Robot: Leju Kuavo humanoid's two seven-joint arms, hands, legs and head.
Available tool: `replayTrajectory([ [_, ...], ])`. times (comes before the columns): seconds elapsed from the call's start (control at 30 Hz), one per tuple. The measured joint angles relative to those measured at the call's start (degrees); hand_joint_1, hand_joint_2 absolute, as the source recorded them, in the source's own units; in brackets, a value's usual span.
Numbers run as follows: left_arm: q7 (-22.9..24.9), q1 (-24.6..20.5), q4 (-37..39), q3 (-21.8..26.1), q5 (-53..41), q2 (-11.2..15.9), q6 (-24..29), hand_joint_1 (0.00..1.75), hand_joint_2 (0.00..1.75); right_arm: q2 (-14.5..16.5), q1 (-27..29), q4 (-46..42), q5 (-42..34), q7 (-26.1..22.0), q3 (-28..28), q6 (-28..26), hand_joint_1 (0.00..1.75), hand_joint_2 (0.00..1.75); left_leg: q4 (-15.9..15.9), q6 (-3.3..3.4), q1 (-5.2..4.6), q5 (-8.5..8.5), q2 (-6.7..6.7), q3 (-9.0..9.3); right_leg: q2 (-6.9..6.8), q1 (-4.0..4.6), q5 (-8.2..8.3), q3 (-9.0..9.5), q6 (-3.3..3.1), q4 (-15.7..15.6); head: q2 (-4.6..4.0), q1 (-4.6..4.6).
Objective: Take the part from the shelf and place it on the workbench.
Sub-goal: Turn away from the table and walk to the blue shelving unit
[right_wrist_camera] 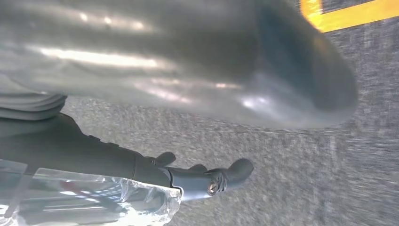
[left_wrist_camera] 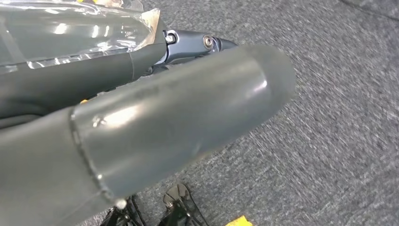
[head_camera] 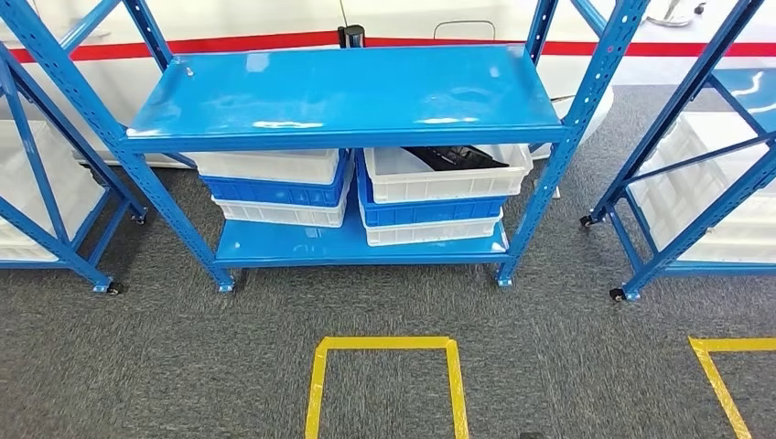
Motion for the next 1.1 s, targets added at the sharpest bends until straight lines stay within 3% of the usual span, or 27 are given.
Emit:
replayTrajectory([
  [0.13, 0.28, -0.10, 0.01, 0.12, 0.95, -0.13, 0.04, 0.00, 1.75, 0.01, -0.48, -0.02, 0.48, 0.09, -0.01, 0.02, 0.00, 0.00, -0.97, 1.55, -0.43, 0.48, -0.28, 1.47, -0.14, 0.25, -1.60, 0.99, 1.41, -0.35, 0.00, -0.03],
  [0.2, 0.30, -0.20, 0.01, 0.31, 1.07, -0.18, -0.02, 0.00, 1.75, 0.01, -0.64, -0.02, 0.54, 0.33, -0.02, 0.03, 0.00, 0.00, -1.81, 2.42, -0.31, 0.43, -0.33, 2.37, -0.21, 0.35, -3.62, -1.11, 1.11, 4.18, 0.00, 0.05],
  [0.27, 0.30, -0.29, 0.00, 0.54, 1.07, -0.13, -0.04, 0.00, 1.75, -0.01, -0.61, -0.01, 0.55, 0.57, -0.05, 0.04, 0.00, 0.00, -1.93, 3.10, -0.64, -0.15, -0.47, 2.91, -0.16, 0.55, -6.30, -6.48, 0.68, 12.45, 0.00, 0.13],
  [0.3, 0.30, -0.31, 0.00, 0.64, 1.08, -0.14, -0.04, 0.00, 1.75, -0.03, -0.49, -0.01, 0.54, 0.67, -0.08, 0.04, 0.00, 0.00, -1.93, 3.33, -0.86, -0.51, -0.64, 3.22, -0.15, 0.66, -6.73, -9.05, 0.79, 15.56, 0.00, 0.15],
  [0.33, 0.30, -0.31, 0.00, 0.75, 1.10, -0.15, -0.04, 0.00, 1.75, -0.07, -0.36, 0.00, 0.54, 0.73, -0.10, 0.04, 0.00, 0.00, -1.93, 3.46, -1.10, -0.87, -0.86, 3.62, -0.13, 0.79, -6.09, -10.71, 1.10, 16.64, 0.00, 0.16],
  [0.37, 0.30, -0.29, 0.00, 0.83, 1.11, -0.17, -0.04, 0.00, 1.75, -0.10, -0.24, -0.01, 0.53, 0.78, -0.12, 0.04, 0.00, 0.00, -1.93, 3.52, -1.32, -1.24, -1.09, 4.12, -0.13, 0.92, -4.30, -11.17, 1.48, 15.25, 0.00, 0.17],
  [0.4, 0.30, -0.29, 0.00, 0.88, 1.13, -0.19, -0.04, 0.00, 1.75, -0.15, -0.18, -0.01, 0.53, 0.81, -0.13, 0.04, 0.00, 0.00, -1.93, 3.53, -1.51, -1.62, -1.27, 4.68, -0.13, 1.08, -1.72, -10.62, 1.77, 11.81, 0.00, 0.20],
  [0.43, 0.30, -0.29, 0.01, 0.90, 1.14, -0.22, -0.04, 0.00, 1.75, -0.21, -0.15, -0.01, 0.53, 0.81, -0.14, 0.04, 0.00, 0.00, -1.94, 3.51, -1.62, -1.98, -1.41, 5.13, -0.07, 1.30, 1.09, -9.57, 1.67, 7.76, 0.00, 0.22],
  [0.5, 0.31, -0.30, 0.01, 0.92, 1.13, -0.32, -0.04, 0.00, 1.75, -0.36, -0.16, -0.01, 0.53, 0.82, -0.15, 0.04, 0.00, 0.00, -1.85, 3.19, -1.90, -2.65, -1.64, 5.69, 0.04, 1.70, 4.78, -7.97, 0.72, 2.06, 0.00, 0.16],
  [0.57, 0.32, -0.31, 0.02, 0.95, 1.13, -0.44, -0.04, 0.00, 1.75, -0.43, -0.20, 0.00, 0.53, 0.84, -0.16, 0.04, 0.00, 0.00, -1.85, 2.67, -1.90, -2.97, -1.76, 5.76, 0.08, 2.00, 5.55, -7.67, -0.34, 1.00, 0.00, 0.07],
  [0.67, 0.32, -0.30, 0.00, 0.96, 1.14, -0.39, -0.04, 0.00, 1.75, -0.39, -0.25, -0.01, 0.54, 0.85, -0.19, 0.04, 0.00, 0.00, -0.82, 1.69, -1.69, -4.01, -1.41, 5.42, 0.06, 1.21, 5.93, -6.86, -1.29, 0.07, 0.00, 0.05],
  [0.7, 0.32, -0.31, -0.01, 0.96, 1.14, -0.35, -0.04, 0.00, 1.75, -0.37, -0.26, -0.02, 0.54, 0.85, -0.19, 0.04, 0.00, 0.00, 1.24, 1.25, -1.54, -5.29, -1.21, 4.54, 0.03, 0.86, 5.99, -6.51, -1.48, -0.25, 0.00, -0.01],
  [0.77, 0.32, -0.30, 0.00, 0.96, 1.13, -0.31, -0.04, 0.00, 1.75, -0.31, -0.24, -0.01, 0.55, 0.85, -0.20, 0.03, 0.00, 0.00, 8.34, 0.37, -0.89, -8.71, -0.85, 0.92, -0.09, 0.72, 5.84, -6.18, -1.73, -0.41, 0.00, -0.09],
  [0.8, 0.32, -0.29, 0.00, 0.96, 1.12, -0.26, -0.04, 0.00, 1.75, -0.27, -0.21, -0.01, 0.53, 0.85, -0.20, 0.01, 0.00, 0.00, 11.77, -0.02, -0.51, -9.84, -0.73, -1.06, -0.12, 0.65, 5.74, -6.10, -1.79, -0.40, 0.00, -0.08],
  [0.83, 0.32, -0.28, 0.00, 0.96, 1.10, -0.21, -0.04, 0.00, 1.75, -0.24, -0.16, 0.00, 0.51, 0.85, -0.22, -0.02, 0.00, 0.00, 13.60, -0.38, -0.15, -9.91, -0.60, -2.37, -0.14, 0.53, 5.63, -6.01, -1.77, -0.39, 0.00, -0.08],
  [0.87, 0.32, -0.27, 0.00, 0.96, 1.09, -0.15, -0.04, 0.00, 1.75, -0.22, -0.11, 0.00, 0.49, 0.83, -0.25, -0.06, 0.00, 0.00, 13.17, -0.71, 0.18, -8.76, -0.47, -2.55, -0.12, 0.34, 5.49, -5.86, -1.62, -0.38, 0.00, -0.08],
  [0.9, 0.32, -0.26, 0.00, 0.96, 1.07, -0.11, -0.04, 0.00, 1.75, -0.21, -0.06, 0.00, 0.48, 0.78, -0.28, -0.10, 0.00, 0.00, 10.47, -1.06, 0.52, -6.65, -0.36, -1.50, -0.08, 0.08, 5.29, -5.59, -1.34, -0.37, 0.00, -0.08],
  [0.97, 0.32, -0.30, 0.01, 0.94, 1.01, -0.08, -0.05, 0.00, 1.75, -0.21, -0.01, -0.01, 0.46, 0.65, -0.42, -0.19, 0.00, 0.00, 2.49, -1.69, 1.01, -2.57, -0.26, 2.26, 0.00, -0.15, 4.74, -5.09, -0.50, -0.30, 0.00, -0.23],
  [1.03, 0.33, -0.35, 0.02, 0.91, 0.95, -0.15, -0.08, 0.00, 1.75, -0.24, -0.04, -0.02, 0.45, 0.58, -0.61, -0.35, 0.00, 0.00, -1.82, -1.44, 1.08, -1.40, -0.49, 4.39, 0.03, 0.22, 4.10, -5.04, 0.08, -0.22, 0.00, -0.26],
  [1.07, 0.34, -0.37, 0.02, 0.89, 0.92, -0.18, -0.09, 0.00, 1.75, -0.26, -0.06, -0.02, 0.44, 0.57, -0.72, -0.44, 0.00, 0.44, -2.14, -1.15, 0.92, -1.63, -0.68, 4.55, 0.02, 0.44, 3.87, -5.08, -0.04, -0.18, 0.00, -0.22],
  [1.1, 0.34, -0.37, 0.02, 0.88, 0.89, -0.20, -0.09, 0.00, 1.75, -0.28, -0.06, -0.02, 0.43, 0.57, -0.81, -0.51, 0.00, 0.44, -2.20, -0.85, 0.84, -1.60, -0.75, 4.55, 0.01, 0.53, 3.77, -5.05, -0.28, -0.25, 0.00, -0.07],
])
